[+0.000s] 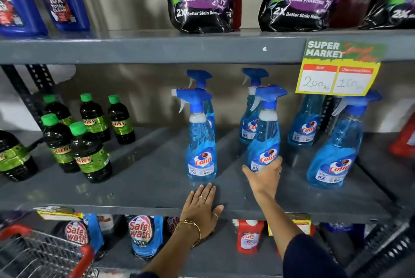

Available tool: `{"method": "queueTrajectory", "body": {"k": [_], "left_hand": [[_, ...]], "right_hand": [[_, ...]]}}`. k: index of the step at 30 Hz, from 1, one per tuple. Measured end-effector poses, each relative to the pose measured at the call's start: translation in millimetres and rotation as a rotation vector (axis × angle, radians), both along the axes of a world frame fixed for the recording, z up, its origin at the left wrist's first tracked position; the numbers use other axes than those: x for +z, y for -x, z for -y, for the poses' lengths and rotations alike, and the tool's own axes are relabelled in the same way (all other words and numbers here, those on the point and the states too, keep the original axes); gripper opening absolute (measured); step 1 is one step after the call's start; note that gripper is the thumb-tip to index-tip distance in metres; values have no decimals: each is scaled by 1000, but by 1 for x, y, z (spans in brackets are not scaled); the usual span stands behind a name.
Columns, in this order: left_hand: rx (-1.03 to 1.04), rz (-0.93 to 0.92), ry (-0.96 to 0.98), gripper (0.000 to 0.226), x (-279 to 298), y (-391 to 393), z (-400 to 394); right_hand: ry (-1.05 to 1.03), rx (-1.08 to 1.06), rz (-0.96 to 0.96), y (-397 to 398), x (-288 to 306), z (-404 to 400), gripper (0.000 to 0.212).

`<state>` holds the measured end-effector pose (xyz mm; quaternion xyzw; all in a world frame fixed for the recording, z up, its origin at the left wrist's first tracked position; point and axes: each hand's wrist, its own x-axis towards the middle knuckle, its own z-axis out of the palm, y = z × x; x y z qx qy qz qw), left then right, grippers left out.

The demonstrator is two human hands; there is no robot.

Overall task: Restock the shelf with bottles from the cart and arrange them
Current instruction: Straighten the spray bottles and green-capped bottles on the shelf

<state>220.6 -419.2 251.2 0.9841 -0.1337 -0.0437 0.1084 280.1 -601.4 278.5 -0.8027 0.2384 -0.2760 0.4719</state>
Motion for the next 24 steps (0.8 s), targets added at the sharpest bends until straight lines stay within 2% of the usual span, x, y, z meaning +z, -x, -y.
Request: {"method": "queueTrajectory", "body": {"k": [24], "left_hand": [[-7, -23, -17, 59, 5, 2, 1]], "right_hand": [[34, -48, 7, 37, -11, -8, 110]]}}
